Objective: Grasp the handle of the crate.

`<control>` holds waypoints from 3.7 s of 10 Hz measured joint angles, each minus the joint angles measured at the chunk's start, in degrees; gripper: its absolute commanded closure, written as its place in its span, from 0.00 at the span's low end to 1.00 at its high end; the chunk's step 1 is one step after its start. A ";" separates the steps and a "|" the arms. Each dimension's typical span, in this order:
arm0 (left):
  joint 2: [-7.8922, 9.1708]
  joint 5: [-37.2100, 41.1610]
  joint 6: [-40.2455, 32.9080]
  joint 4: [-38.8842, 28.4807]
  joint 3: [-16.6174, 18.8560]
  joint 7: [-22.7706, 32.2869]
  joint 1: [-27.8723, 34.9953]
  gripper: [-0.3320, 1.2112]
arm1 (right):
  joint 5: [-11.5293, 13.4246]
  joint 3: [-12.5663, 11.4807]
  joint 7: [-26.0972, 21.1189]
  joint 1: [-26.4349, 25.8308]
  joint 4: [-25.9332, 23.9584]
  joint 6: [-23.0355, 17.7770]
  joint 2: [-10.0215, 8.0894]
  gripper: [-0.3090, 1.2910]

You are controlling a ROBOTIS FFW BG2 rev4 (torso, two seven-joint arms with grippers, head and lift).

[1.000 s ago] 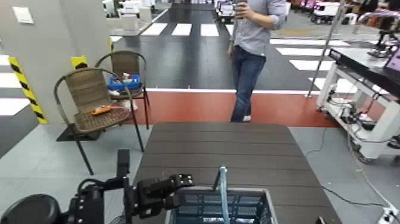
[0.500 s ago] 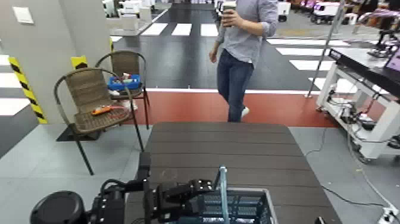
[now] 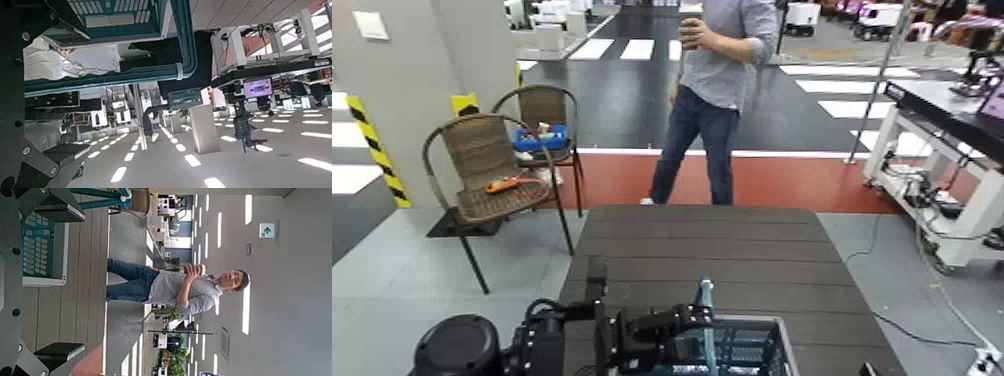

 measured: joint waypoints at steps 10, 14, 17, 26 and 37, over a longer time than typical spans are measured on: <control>-0.98 0.09 -2.86 3.27 -3.93 -2.60 -2.33 0.98 | -0.44 -0.01 0.34 -0.12 0.41 -0.73 0.16 0.28; 0.04 0.23 -1.43 0.30 -1.14 -0.54 -0.65 0.98 | -0.41 -0.14 0.34 -0.04 0.47 -1.00 0.27 0.28; 2.08 9.37 0.44 -3.74 1.48 9.09 3.34 0.98 | -0.30 -0.27 0.18 0.00 0.73 -1.57 0.49 0.28; 2.66 26.25 -2.82 -8.72 1.27 13.25 11.26 0.98 | -0.49 -0.19 -1.54 -0.84 2.49 -2.95 0.96 0.29; 2.36 29.01 -3.12 -6.79 -0.88 11.31 11.24 0.98 | -1.76 0.53 -0.73 -1.99 1.75 0.88 -0.02 0.29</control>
